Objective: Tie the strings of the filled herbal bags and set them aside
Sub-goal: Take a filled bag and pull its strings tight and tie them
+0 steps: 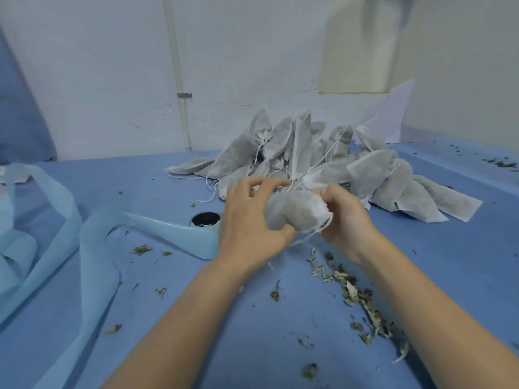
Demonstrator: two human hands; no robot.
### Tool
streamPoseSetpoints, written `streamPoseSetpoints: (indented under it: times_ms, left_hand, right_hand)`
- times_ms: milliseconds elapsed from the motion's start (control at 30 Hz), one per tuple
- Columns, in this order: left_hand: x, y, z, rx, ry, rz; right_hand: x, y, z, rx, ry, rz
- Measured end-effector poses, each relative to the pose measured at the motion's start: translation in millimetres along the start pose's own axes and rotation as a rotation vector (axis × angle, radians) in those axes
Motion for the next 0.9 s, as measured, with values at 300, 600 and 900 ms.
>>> streamPoseSetpoints:
  times_ms: [300, 600, 900]
  left_hand:
    - [-11, 2, 16, 0.011, -0.288, -0.098]
    - [-3, 11, 15, 0.241, -0.606, -0.192]
    - [-9, 20, 6, 0.160, -0.293, -0.284]
  right_hand:
    - [2, 3, 1, -0.055, 0.040, -0.094]
    - [-13, 17, 11, -0.286, 0.415, -0.149]
    - [-32, 14, 22, -0.200, 0.549, -0.141]
Point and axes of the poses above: each hand's wrist, its own y-axis away from the middle knuckle, its own x-axis out of the back of the hand, z = x × y, the point moved 6 cm from there along -y, towards the middle knuckle, and after that the axes turned 14 degrees about -z, right-handed, at the moved point
